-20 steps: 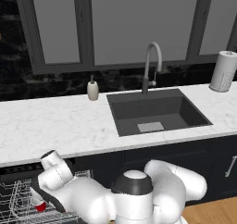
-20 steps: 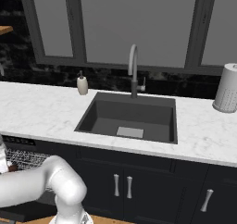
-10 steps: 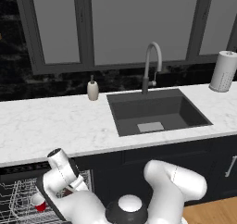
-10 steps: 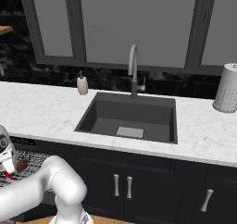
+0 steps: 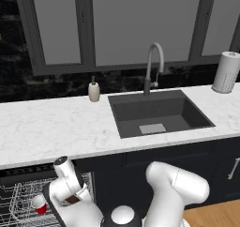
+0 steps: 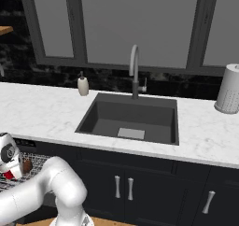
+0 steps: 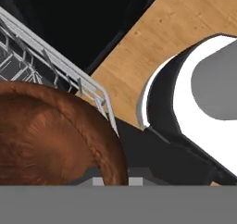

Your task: Pick up the cup and bowl from the counter, place them in the dishwasher, and close the dishwasher door.

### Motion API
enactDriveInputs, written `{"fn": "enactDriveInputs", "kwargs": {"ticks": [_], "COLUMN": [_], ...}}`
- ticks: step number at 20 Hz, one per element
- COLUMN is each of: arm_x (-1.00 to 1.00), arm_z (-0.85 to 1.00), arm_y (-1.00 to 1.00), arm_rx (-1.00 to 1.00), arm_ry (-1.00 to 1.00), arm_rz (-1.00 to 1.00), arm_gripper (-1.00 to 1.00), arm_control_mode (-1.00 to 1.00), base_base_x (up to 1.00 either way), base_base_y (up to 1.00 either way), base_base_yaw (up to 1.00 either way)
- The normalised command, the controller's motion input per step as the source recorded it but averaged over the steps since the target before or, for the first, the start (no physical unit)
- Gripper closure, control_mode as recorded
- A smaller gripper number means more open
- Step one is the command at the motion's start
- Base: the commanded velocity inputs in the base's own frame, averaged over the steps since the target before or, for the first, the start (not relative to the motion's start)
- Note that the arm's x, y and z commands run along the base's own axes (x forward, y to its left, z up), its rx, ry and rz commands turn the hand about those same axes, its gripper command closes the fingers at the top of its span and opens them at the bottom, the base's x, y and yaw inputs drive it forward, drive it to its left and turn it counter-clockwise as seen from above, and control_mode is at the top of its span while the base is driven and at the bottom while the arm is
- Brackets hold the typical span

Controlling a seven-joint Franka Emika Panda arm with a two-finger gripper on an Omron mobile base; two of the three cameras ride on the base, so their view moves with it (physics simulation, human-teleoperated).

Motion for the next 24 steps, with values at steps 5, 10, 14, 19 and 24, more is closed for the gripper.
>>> {"fn": "enactDriveInputs", "kwargs": {"ticks": [5, 10, 14, 19, 24], "arm_x": [0.02, 0.52, 0.48, 0.12, 0.0], "arm_z": [-0.8, -0.2, -0.05, -0.28, -0.49], "arm_y": [0.04, 0.02, 0.01, 0.16, 0.49], "arm_rx": [0.1, 0.09, 0.04, 0.0, 0.0], "arm_ry": [-0.02, -0.01, 0.0, 0.0, -0.07], "arm_rz": [0.02, 0.07, 0.06, 0.01, 0.01], "arm_gripper": [1.0, 1.0, 1.0, 1.0, 1.0], "arm_control_mode": [-1.0, -1.0, -1.0, -1.0, -1.0], "base_base_x": [0.0, 0.0, 0.0, 0.0, 0.0], "base_base_y": [0.0, 0.0, 0.0, 0.0, 0.0], "base_base_yaw": [0.0, 0.0, 0.0, 0.0, 0.0]}}
